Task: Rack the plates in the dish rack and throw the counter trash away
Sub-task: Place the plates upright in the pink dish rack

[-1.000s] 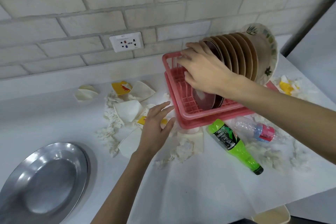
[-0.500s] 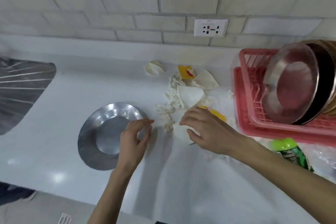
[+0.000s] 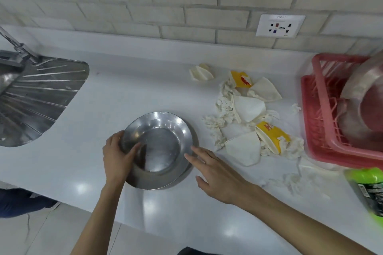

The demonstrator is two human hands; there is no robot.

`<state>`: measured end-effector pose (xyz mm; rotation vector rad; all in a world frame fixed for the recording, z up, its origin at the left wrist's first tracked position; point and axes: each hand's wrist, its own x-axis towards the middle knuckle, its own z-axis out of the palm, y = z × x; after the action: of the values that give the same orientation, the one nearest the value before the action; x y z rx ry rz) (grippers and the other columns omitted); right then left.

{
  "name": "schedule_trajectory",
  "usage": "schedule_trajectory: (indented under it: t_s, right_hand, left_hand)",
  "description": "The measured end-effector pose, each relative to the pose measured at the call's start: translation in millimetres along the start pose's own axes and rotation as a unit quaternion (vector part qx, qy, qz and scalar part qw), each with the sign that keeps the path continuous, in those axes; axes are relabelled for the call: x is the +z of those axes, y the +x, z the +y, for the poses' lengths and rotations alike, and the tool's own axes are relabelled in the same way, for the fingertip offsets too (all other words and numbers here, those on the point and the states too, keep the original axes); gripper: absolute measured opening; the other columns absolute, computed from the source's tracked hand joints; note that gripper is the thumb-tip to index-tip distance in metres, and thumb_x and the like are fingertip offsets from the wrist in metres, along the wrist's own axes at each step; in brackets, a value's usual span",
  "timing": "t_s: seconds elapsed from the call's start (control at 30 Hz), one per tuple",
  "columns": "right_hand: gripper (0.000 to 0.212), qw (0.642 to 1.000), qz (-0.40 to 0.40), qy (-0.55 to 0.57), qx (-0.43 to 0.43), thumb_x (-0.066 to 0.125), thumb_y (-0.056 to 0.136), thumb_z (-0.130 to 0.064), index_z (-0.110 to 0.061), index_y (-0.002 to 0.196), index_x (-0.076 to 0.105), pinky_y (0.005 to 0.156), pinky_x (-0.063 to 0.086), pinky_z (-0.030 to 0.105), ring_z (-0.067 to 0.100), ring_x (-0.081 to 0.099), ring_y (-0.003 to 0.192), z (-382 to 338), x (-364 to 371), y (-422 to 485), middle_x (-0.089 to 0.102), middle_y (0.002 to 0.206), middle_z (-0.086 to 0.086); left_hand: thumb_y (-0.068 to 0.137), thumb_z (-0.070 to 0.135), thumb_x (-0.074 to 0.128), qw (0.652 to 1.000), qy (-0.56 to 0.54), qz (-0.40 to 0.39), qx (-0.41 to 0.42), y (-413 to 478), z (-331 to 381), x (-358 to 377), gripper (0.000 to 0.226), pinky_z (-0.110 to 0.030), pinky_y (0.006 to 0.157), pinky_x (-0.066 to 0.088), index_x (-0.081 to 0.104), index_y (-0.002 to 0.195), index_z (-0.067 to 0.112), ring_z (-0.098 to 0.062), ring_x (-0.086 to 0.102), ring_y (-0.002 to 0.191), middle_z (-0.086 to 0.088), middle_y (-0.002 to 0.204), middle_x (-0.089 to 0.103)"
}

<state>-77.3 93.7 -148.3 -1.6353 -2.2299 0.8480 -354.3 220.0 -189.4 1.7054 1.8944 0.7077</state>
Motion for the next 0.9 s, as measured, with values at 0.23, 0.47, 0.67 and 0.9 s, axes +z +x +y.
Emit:
schedule_trajectory:
  t_s: [0.23, 0.47, 0.67, 0.9]
  right_hand:
    - [0.064, 0.998, -0.005, 0.031, 0.048, 0.044, 0.1, -0.024, -0.027, 0.156, 0.011, 0.118, 0.014, 0.023, 0.011, -0.003, 0.149, -2.7, 18.5, 1.9, -0.006, 0.163, -0.007]
    - [0.065, 0.993, -0.002, 0.079, 0.085, 0.047, 0.1, -0.028, -0.026, 0.156, 0.014, 0.116, 0.013, 0.018, 0.004, -0.001, 0.148, -6.9, 19.7, 5.6, -0.001, 0.163, -0.01]
    - [0.067, 0.979, 0.008, 0.176, 0.107, 0.055, 0.095, -0.026, -0.03, 0.154, 0.022, 0.117, 0.027, 0.026, -0.003, 0.002, 0.145, -9.2, 25.5, 7.9, 0.006, 0.161, -0.018]
    - [0.067, 0.96, 0.062, 0.248, 0.117, 0.061, 0.09, -0.022, -0.033, 0.15, 0.033, 0.117, 0.026, 0.025, -0.009, 0.02, 0.14, -5.6, 24.4, 5.9, 0.028, 0.154, -0.021]
  left_hand:
    - [0.082, 0.018, 0.074, 0.99, -0.12, -0.002, -0.072, 10.8, -6.0, -10.5, 0.041, -0.026, 0.086, 0.044, 0.066, 0.121, 0.027, -0.019, 0.063, 0.103, 0.006, 0.116, 0.067]
    - [0.083, 0.006, 0.07, 0.98, -0.182, 0.009, -0.082, 13.8, 0.4, -20.0, 0.039, -0.016, 0.077, 0.045, 0.069, 0.118, 0.024, 0.006, 0.066, 0.086, 0.008, 0.113, 0.069]
    - [0.087, 0.001, 0.065, 0.963, -0.26, 0.025, -0.064, 11.8, 9.5, -32.1, 0.035, -0.023, 0.08, 0.051, 0.071, 0.118, 0.019, 0.005, 0.067, 0.082, 0.006, 0.101, 0.073]
    - [0.091, 0.015, 0.069, 0.931, -0.352, 0.056, -0.081, 13.4, 19.5, -42.5, 0.03, -0.023, 0.077, 0.057, 0.071, 0.121, 0.02, -0.006, 0.069, 0.078, 0.007, 0.088, 0.075]
